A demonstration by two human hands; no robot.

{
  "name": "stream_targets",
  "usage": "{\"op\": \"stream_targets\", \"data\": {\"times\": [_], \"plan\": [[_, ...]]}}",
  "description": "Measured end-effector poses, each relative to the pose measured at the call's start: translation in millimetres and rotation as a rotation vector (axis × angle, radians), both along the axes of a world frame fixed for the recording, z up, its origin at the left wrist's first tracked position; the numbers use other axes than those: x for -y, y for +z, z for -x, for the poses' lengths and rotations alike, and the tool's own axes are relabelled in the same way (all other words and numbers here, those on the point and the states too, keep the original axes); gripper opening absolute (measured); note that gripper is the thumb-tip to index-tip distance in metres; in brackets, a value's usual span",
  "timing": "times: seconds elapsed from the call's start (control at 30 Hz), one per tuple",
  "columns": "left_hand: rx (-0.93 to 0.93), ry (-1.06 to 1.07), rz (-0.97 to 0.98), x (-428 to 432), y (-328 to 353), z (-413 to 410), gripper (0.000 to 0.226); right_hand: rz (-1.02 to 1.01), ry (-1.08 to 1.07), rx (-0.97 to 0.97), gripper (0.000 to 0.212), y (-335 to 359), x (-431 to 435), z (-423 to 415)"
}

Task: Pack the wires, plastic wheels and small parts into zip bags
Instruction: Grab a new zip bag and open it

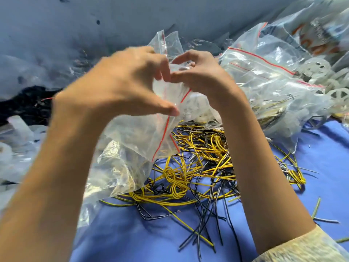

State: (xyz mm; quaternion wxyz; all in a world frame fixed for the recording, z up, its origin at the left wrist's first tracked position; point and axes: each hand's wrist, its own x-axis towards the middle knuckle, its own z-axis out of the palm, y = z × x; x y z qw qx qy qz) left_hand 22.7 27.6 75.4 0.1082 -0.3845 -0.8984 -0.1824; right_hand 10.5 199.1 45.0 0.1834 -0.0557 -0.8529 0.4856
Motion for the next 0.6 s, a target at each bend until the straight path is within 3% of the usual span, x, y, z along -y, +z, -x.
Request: {"op": "stream_targets", "data": {"times": [0.1, 0.2, 0.27, 0.37, 0.47, 0.6], "plan": [[0.002, -0.019, 0.113, -17, -22, 2, 0.035, 0.014, 0.006, -0.026, 0.035, 1, 4, 0], [0.054, 0.013, 0.024, -17, -26, 15, 0.008, 0.140, 0.048, -0.013, 0.042, 5, 6, -3], [0.134, 0.052, -0.145, -18, -32, 25, 0.020, 0.223, 0.094, 0.008, 0.050, 8, 7, -6], [0.270, 0.169, -0.477, -16, -37, 37, 0.024, 0.132, 0.192, 0.094, 0.054, 10, 6, -13], [0.437, 0.159, -0.681, -14, -40, 41, 0.023, 0.108, 0.309, 0.147, 0.031, 6, 9, -15], [0.371, 0.220, -0.797, 15, -31, 56, 0.019, -0.028, 0.133, 0.077, 0.024, 5, 2, -12]]}}
